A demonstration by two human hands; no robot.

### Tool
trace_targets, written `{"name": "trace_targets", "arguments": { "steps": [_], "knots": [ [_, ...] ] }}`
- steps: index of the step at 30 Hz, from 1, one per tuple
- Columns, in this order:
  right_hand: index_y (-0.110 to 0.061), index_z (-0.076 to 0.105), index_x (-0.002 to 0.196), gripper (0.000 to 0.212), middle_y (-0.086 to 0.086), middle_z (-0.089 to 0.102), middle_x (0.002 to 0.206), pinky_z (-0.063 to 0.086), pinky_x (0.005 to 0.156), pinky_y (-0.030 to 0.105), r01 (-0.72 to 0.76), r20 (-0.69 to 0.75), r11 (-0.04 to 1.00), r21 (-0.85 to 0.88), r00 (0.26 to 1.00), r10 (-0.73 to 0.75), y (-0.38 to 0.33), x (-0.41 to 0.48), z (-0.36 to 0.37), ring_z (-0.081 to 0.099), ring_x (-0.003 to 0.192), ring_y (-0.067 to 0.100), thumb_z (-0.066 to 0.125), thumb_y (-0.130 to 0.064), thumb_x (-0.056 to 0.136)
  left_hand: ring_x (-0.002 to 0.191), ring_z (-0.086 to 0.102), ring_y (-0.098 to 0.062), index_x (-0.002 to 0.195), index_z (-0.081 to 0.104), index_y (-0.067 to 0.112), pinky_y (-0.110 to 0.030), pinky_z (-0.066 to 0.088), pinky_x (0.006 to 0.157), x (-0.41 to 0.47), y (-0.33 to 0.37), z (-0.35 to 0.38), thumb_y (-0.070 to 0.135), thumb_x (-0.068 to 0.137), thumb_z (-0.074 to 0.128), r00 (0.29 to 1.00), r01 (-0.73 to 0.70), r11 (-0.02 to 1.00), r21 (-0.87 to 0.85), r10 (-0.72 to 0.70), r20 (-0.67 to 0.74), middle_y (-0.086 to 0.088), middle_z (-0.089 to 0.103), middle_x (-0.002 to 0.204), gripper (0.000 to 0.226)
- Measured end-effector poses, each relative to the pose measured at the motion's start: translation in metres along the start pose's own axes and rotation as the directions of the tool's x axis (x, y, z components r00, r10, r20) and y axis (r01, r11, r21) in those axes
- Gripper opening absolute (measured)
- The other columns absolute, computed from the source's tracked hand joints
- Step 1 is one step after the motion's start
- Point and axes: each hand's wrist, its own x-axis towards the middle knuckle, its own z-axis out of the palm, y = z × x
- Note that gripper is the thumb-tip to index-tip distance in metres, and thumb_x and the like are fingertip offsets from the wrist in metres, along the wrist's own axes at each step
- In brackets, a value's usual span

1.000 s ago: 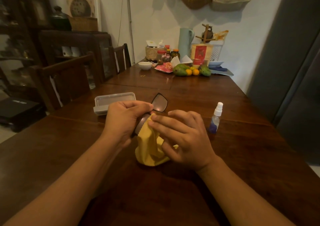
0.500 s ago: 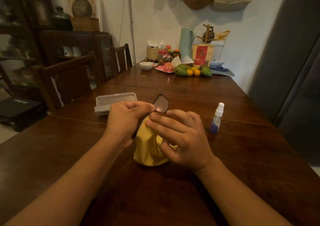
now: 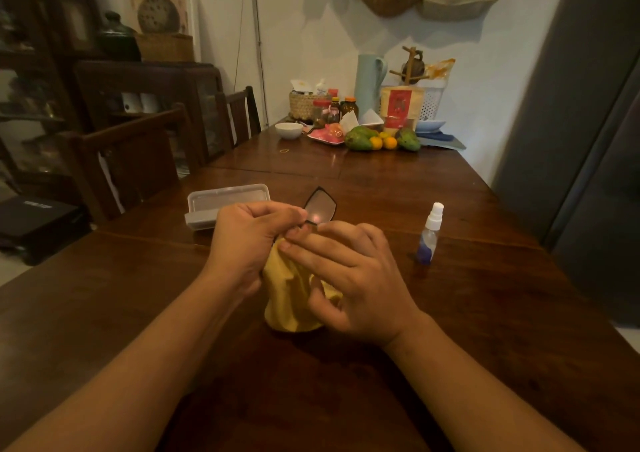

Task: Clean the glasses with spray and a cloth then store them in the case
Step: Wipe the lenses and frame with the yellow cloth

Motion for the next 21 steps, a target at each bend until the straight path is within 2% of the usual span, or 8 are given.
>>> {"name": "trace_targets", "arguments": {
  "steps": [3,6,8,11,15,18,21],
  "knots": [
    [-0.028,0.06,0.136,0.047,-0.011,0.054,0.144,0.038,0.092,0.041,0.098,0.013,0.995,-0.003,0.995,-0.098,0.0,0.001,0.001,0.05,0.128,0.019,0.064,-0.035,0.09,0.059,0.068,-0.019,0.071,0.077,0.004,-0.026,0.053,0.053,0.003,-0.001,-0.004,0.007,0.075,0.078,1.0,-0.012,0.999,0.037,0.013,-0.004,-0.015,0.073,0.069,0.005],
    [-0.024,0.071,0.121,0.028,-0.007,0.067,0.127,0.04,0.084,0.038,0.123,-0.083,0.992,-0.004,0.989,-0.123,0.005,-0.001,0.001,0.055,0.114,0.02,0.065,-0.029,0.094,0.062,0.068,-0.02,0.072,0.077,0.004,-0.028,0.053,0.055,0.004,-0.002,-0.004,0.01,0.074,0.079,1.0,-0.012,0.996,0.087,0.014,-0.016,-0.016,0.074,0.072,0.007],
    [-0.016,0.075,0.11,0.021,0.0,0.071,0.113,0.044,0.081,0.038,0.046,-0.144,0.996,0.077,0.989,-0.035,0.012,-0.005,0.0,0.057,0.104,0.021,0.064,-0.023,0.094,0.063,0.069,-0.018,0.075,0.078,0.006,-0.028,0.053,0.054,0.005,-0.001,-0.006,0.013,0.075,0.079,1.0,-0.015,0.989,0.147,0.016,-0.008,-0.014,0.075,0.074,0.007],
    [-0.011,0.074,0.106,0.019,0.003,0.069,0.108,0.047,0.082,0.036,-0.104,-0.148,0.98,0.169,0.98,0.13,0.027,-0.012,-0.001,0.056,0.102,0.021,0.065,-0.018,0.091,0.069,0.071,-0.017,0.078,0.079,0.013,-0.031,0.056,0.061,0.008,0.003,-0.016,0.018,0.078,0.079,0.997,-0.065,0.951,0.301,0.052,0.052,-0.009,0.077,0.076,0.005],
    [-0.024,0.07,0.106,0.024,-0.009,0.062,0.109,0.053,0.086,0.037,-0.309,-0.115,0.874,0.374,0.92,0.374,0.04,-0.02,-0.002,0.056,0.106,0.011,0.066,-0.011,0.087,0.078,0.073,-0.01,0.076,0.08,0.027,-0.034,0.057,0.074,0.012,0.005,-0.026,0.023,0.075,0.081,0.99,-0.118,0.812,0.571,0.054,0.129,0.004,0.077,0.074,0.004],
    [-0.027,0.069,0.103,0.024,-0.01,0.063,0.108,0.057,0.084,0.033,-0.391,-0.084,0.788,0.476,0.871,0.483,0.045,-0.021,-0.002,0.06,0.105,0.011,0.063,-0.01,0.088,0.072,0.072,-0.007,0.075,0.08,0.029,-0.028,0.057,0.069,0.013,0.002,-0.027,0.02,0.074,0.083,0.984,-0.137,0.739,0.66,0.023,0.178,0.006,0.077,0.07,0.01],
    [-0.027,0.069,0.1,0.023,-0.01,0.064,0.106,0.055,0.082,0.024,-0.433,-0.057,0.725,0.535,0.838,0.543,0.046,-0.021,-0.003,0.062,0.103,0.008,0.062,-0.009,0.09,0.071,0.069,0.001,0.071,0.079,0.029,-0.016,0.049,0.062,0.014,-0.002,-0.027,0.017,0.073,0.084,0.971,-0.185,0.643,0.743,0.003,0.239,0.013,0.075,0.069,0.013]
  ]
}}
